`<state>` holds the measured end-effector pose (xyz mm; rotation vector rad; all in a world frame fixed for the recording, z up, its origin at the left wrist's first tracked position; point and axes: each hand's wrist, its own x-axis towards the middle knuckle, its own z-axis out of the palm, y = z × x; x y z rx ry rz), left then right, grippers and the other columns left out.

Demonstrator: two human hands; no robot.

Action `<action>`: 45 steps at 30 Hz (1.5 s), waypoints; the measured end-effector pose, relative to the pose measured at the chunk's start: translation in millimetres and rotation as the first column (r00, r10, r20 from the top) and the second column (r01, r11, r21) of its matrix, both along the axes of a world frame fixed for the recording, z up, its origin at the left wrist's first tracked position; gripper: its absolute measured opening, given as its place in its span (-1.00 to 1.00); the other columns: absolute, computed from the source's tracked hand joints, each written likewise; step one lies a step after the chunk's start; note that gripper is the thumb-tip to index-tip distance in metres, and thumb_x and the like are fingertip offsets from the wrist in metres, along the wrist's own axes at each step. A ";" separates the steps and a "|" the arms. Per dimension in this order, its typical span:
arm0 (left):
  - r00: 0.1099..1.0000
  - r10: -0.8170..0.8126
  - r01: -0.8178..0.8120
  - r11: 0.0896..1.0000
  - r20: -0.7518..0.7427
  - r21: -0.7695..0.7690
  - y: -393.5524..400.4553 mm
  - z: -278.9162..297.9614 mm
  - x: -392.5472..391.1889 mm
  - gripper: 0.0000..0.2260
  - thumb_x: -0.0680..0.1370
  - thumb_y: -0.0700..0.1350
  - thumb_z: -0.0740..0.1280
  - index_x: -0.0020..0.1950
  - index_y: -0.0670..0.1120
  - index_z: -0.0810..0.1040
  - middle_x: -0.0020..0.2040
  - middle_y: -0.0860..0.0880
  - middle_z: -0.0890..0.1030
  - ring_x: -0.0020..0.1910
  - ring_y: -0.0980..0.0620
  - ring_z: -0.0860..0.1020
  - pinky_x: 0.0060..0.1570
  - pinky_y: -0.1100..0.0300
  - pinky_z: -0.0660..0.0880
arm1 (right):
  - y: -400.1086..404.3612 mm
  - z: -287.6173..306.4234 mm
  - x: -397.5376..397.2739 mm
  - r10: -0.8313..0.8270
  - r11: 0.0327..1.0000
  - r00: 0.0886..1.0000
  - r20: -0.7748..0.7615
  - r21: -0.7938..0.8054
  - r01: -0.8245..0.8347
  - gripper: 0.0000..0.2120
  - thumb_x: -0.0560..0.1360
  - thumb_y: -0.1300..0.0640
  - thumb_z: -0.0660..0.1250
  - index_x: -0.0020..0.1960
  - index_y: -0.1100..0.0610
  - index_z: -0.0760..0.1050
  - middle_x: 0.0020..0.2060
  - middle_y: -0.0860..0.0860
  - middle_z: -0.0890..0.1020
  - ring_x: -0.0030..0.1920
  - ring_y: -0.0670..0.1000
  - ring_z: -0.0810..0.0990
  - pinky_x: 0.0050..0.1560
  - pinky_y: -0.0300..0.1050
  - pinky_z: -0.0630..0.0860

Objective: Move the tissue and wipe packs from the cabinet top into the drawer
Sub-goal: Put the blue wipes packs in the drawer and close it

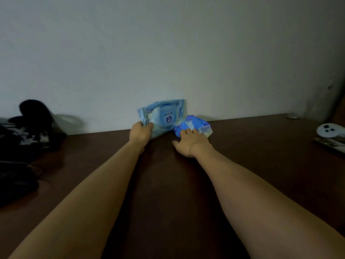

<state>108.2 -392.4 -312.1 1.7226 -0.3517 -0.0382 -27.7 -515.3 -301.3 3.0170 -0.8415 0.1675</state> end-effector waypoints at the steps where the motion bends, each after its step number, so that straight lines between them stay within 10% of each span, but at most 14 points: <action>1: 1.000 0.019 -0.019 1.000 -0.019 0.005 13.2 1.5 -12.5 -0.69 0.59 -0.07 0.30 0.27 -0.20 0.52 0.06 -0.15 0.61 0.01 -0.13 0.59 0.06 -0.02 0.58 | 10.1 2.7 -9.9 0.036 0.999 0.998 0.044 0.018 -0.037 -0.45 0.60 -0.14 0.08 0.50 0.12 0.27 0.48 0.10 0.34 0.48 0.16 0.25 0.42 0.12 0.25; 8: 0.989 0.050 -0.068 0.989 -0.139 -0.127 141.3 8.8 -128.2 -0.66 0.61 -0.26 0.19 0.39 -0.12 0.38 0.18 -0.12 0.59 0.02 -0.10 0.63 -0.21 0.08 0.63 | 102.4 9.5 -104.5 0.161 0.986 0.978 0.134 0.026 -0.166 -0.63 0.53 0.12 0.23 0.33 0.06 0.33 0.25 0.11 0.51 0.22 0.16 0.49 0.02 0.06 0.46; 14: 0.979 0.161 -0.192 0.926 -0.122 -0.326 268.2 9.0 -258.0 -0.63 0.57 -0.27 0.25 0.38 -0.10 0.44 0.17 -0.05 0.62 0.02 0.03 0.62 -0.21 0.26 0.57 | 192.0 -1.1 -205.2 0.189 0.975 0.944 0.270 0.064 -0.214 -0.34 0.44 -0.22 0.33 0.36 0.09 0.19 0.26 0.19 0.53 0.13 0.32 0.55 -0.04 0.02 0.35; 19: 0.977 0.212 -0.166 0.835 0.029 -0.524 358.4 -20.7 -392.5 -0.79 0.44 -0.24 0.25 -0.01 0.00 0.56 -0.21 0.13 0.65 -0.22 0.15 0.63 -0.27 0.26 0.57 | 276.0 -33.6 -290.3 0.324 0.937 0.754 0.572 -0.084 -0.339 -0.59 0.40 -0.17 0.33 0.13 0.04 0.41 -0.15 0.05 0.65 -0.19 0.24 0.61 -0.15 -0.02 0.45; 22: 0.940 0.316 -0.331 0.758 -0.127 -0.562 398.0 -72.5 -435.8 -0.84 0.41 -0.26 0.26 -0.10 -0.08 0.58 -0.30 0.12 0.65 -0.26 0.16 0.63 -0.33 0.27 0.54 | 310.8 -81.5 -335.9 0.371 0.885 0.614 0.697 -0.065 -0.461 -0.68 0.40 -0.06 0.38 0.11 0.03 0.55 -0.39 -0.06 0.53 -0.36 0.07 0.55 -0.32 -0.15 0.37; 31: 0.708 0.437 -0.607 0.778 -0.555 -0.163 455.6 -250.6 -452.2 -0.83 0.45 -0.31 0.25 -0.15 -0.06 0.52 -0.26 -0.01 0.60 -0.24 -0.04 0.60 -0.48 0.20 0.49 | 330.4 -284.2 -388.9 0.501 0.818 0.815 0.291 0.147 -0.556 -0.87 0.47 0.06 0.39 0.00 0.03 0.63 -0.20 -0.07 0.67 -0.16 0.04 0.66 -0.22 -0.10 0.52; 34: 0.581 0.471 -0.644 0.765 -0.664 -0.021 462.7 -304.3 -447.3 -0.84 0.46 -0.30 0.22 -0.04 -0.13 0.52 -0.17 -0.10 0.61 -0.13 -0.15 0.60 -0.24 0.03 0.57 | 327.2 -341.5 -380.1 0.525 0.826 0.849 0.068 0.202 -0.527 -0.80 0.55 0.01 0.29 0.12 -0.02 0.61 0.04 -0.08 0.67 0.08 -0.01 0.63 0.01 -0.09 0.53; 40: 0.418 0.506 -0.728 0.684 -0.755 0.056 474.3 -367.8 -434.9 -0.74 0.50 -0.40 0.17 0.11 -0.18 0.50 -0.02 -0.15 0.63 -0.05 -0.14 0.62 0.01 -0.06 0.60 | 335.8 -417.2 -326.5 0.595 0.795 0.804 0.008 0.137 -0.590 -0.85 0.38 0.12 0.53 -0.06 0.05 0.66 -0.12 0.00 0.63 -0.01 0.08 0.63 -0.19 -0.08 0.58; 45: 0.379 0.578 -0.688 0.699 -0.723 0.198 478.7 -397.8 -426.9 -0.83 0.49 -0.38 0.21 0.01 -0.23 0.52 -0.10 -0.21 0.61 -0.11 -0.17 0.60 -0.07 -0.06 0.57 | 353.3 -472.9 -292.5 0.714 0.689 0.642 -0.279 0.446 -0.572 -0.71 0.57 0.01 0.30 0.22 0.12 0.55 0.20 0.08 0.53 0.22 0.13 0.54 0.05 -0.01 0.50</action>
